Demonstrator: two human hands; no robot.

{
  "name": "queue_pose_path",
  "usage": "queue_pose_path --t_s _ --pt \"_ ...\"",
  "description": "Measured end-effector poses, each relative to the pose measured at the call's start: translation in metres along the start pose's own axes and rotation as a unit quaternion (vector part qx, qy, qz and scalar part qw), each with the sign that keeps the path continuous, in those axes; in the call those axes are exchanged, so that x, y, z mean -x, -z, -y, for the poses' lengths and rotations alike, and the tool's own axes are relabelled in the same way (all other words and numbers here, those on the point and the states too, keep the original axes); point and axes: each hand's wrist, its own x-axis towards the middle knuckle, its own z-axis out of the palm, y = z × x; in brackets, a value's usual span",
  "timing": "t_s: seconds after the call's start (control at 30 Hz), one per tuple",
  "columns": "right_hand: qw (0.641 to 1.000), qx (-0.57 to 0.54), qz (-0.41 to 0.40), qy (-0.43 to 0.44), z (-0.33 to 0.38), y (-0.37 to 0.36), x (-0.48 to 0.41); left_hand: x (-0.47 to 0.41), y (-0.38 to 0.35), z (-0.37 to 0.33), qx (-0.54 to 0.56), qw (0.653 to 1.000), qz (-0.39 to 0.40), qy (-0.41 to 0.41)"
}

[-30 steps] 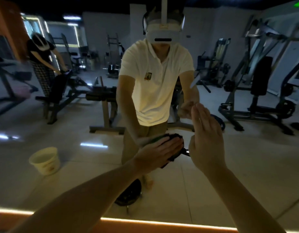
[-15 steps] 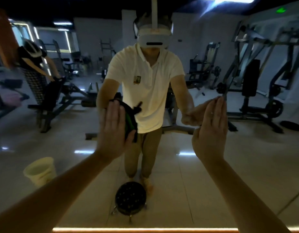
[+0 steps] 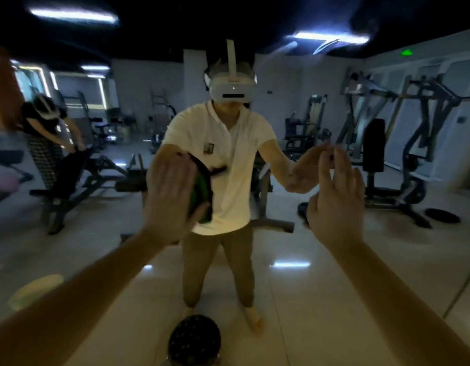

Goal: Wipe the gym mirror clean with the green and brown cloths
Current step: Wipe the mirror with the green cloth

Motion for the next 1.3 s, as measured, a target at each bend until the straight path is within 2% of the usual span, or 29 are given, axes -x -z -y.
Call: queue_pose_path --t_s 0.1,0.17,0.2,0.27,0.37,0.4,0.47,0.53,0.57,0.6,0.67,0.7,0.8,0.87,0.93,1.0,1.07,1.13,1.17,1.2,1.23,1.3 --pt "1.0 -0.001 0.013 0.028 -0.015 -0.009 -0.009 -0.025 0.014 -0.001 -0.019 0.972 -0.093 0.214" --pt "0.998 -0.006 0.025 0.054 -0.022 -0.011 -0.008 -0.039 0.007 -0.039 0.01 0.951 -0.121 0.286" --pt "0.997 -0.01 0.028 0.071 -0.025 -0.011 -0.009 -0.045 0.001 -0.062 0.026 0.948 -0.123 0.291" --pt "0.993 -0.018 0.027 0.111 -0.033 -0.009 -0.011 -0.053 -0.015 -0.113 0.049 0.962 -0.102 0.249" --pt "0.987 -0.028 0.011 0.157 -0.046 -0.007 -0.014 -0.061 -0.032 -0.193 0.079 0.992 -0.031 0.094" --pt "0.985 -0.029 0.011 0.17 -0.05 -0.004 -0.015 -0.062 -0.037 -0.213 0.062 0.998 0.006 0.023" --pt "0.982 -0.038 0.003 0.184 -0.063 0.003 -0.019 -0.059 -0.046 -0.233 -0.046 0.99 0.074 -0.108" --pt "0.982 -0.064 -0.01 0.179 -0.08 0.011 -0.023 -0.059 -0.044 -0.224 -0.125 0.973 0.093 -0.173" --pt "0.982 -0.076 -0.018 0.174 -0.088 0.014 -0.026 -0.061 -0.04 -0.211 -0.136 0.972 0.082 -0.171" --pt "0.981 -0.081 -0.03 0.173 -0.095 0.018 -0.03 -0.063 -0.034 -0.197 -0.126 0.981 0.065 -0.135" --pt "0.981 -0.072 -0.045 0.174 -0.103 0.022 -0.04 -0.067 -0.018 -0.163 -0.061 0.998 0.018 0.017" --pt "0.982 -0.07 -0.045 0.172 -0.103 0.024 -0.046 -0.069 -0.012 -0.144 -0.04 0.994 -0.01 0.097" --pt "0.984 -0.052 -0.027 0.166 -0.093 0.024 -0.056 -0.08 -0.003 -0.111 -0.021 0.954 -0.095 0.285" --pt "0.986 -0.032 -0.014 0.165 -0.088 0.02 -0.056 -0.096 -0.004 -0.126 0.0 0.931 -0.131 0.34" --pt "0.986 -0.032 -0.012 0.163 -0.088 0.015 -0.056 -0.101 -0.011 -0.156 0.017 0.945 -0.119 0.305" --pt "0.985 -0.041 -0.015 0.168 -0.09 0.013 -0.057 -0.096 -0.019 -0.188 0.014 0.976 -0.063 0.209" --pt "0.983 -0.041 -0.019 0.176 -0.093 0.012 -0.058 -0.085 -0.027 -0.203 -0.055 0.997 0.014 0.057" --pt "0.983 -0.041 -0.016 0.18 -0.094 0.014 -0.058 -0.078 -0.03 -0.197 -0.136 0.981 0.075 -0.119" --pt "0.983 -0.045 -0.013 0.175 -0.093 0.015 -0.058 -0.079 -0.028 -0.189 -0.152 0.97 0.087 -0.168" --pt "0.984 -0.052 -0.016 0.169 -0.092 0.018 -0.059 -0.082 -0.024 -0.178 -0.161 0.966 0.087 -0.182" --pt "0.984 -0.06 -0.022 0.164 -0.089 0.021 -0.061 -0.086 -0.018 -0.165 -0.165 0.97 0.072 -0.162" --pt "0.983 -0.066 -0.04 0.169 -0.08 0.028 -0.069 -0.097 0.0 -0.133 -0.146 0.987 0.029 -0.053"
